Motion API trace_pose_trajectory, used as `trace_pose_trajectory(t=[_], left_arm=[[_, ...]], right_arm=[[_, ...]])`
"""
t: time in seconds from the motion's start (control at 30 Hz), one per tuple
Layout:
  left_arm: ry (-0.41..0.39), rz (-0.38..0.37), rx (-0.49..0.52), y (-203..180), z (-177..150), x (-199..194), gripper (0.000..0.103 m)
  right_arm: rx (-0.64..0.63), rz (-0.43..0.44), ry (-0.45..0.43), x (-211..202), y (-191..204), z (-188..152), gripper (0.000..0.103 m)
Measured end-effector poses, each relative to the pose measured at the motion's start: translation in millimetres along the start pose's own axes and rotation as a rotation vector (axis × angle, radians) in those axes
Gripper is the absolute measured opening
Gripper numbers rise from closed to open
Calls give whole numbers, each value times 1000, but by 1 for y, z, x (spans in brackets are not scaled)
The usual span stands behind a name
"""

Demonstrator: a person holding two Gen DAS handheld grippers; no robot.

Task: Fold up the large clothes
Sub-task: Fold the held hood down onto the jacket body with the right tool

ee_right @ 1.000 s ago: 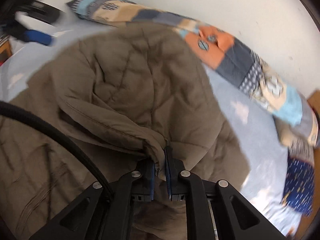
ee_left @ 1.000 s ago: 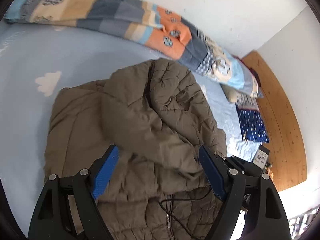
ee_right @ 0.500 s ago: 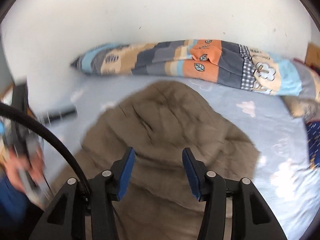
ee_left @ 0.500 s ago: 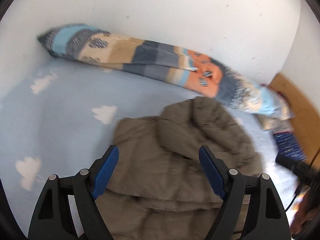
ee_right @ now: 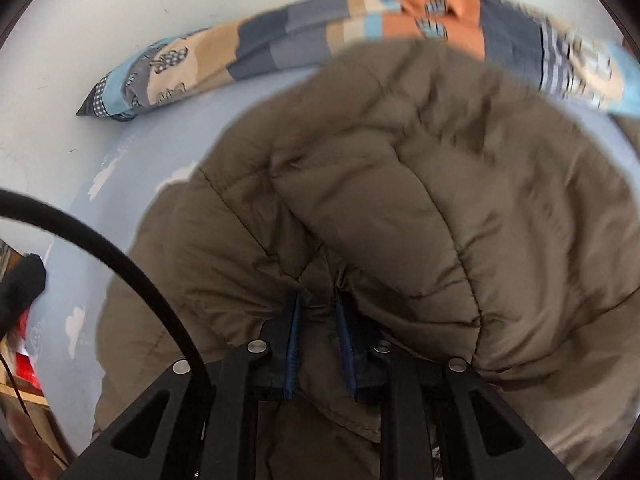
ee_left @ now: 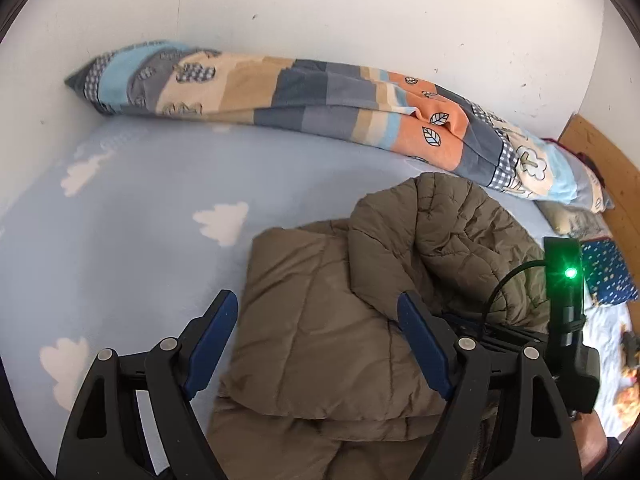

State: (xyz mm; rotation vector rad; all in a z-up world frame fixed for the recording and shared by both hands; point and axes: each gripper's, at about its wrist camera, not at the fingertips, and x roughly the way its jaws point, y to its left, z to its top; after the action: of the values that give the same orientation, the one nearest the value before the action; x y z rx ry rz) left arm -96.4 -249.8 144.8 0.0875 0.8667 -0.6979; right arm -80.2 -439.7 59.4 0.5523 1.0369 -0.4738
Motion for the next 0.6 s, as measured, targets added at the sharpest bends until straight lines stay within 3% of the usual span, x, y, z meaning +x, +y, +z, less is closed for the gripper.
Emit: trace_pose_trajectory(t=[0.1, 0.2, 0.3, 0.37, 0.47, 0.6], left_arm=[[8, -19, -1, -2, -1, 2, 81], [-3, -28, 2, -6, -2, 3, 81], [1, -41, 32, -19, -6, 5, 81], [10, -30, 82, -30, -9, 9, 81], [20, -13, 139, -40, -13, 15, 81], [78, -32, 142, -44, -17, 29, 81]], right_arm=[[0, 36, 12, -13, -3, 8, 20], [-19, 83, -47, -47, -1, 22, 20], [-4, 47, -147, -75, -12, 55, 20], [33, -8, -162, -74, -24, 77, 20], [59, -133, -134, -50, -49, 94, 20], [124, -134, 10, -3, -78, 92, 20]])
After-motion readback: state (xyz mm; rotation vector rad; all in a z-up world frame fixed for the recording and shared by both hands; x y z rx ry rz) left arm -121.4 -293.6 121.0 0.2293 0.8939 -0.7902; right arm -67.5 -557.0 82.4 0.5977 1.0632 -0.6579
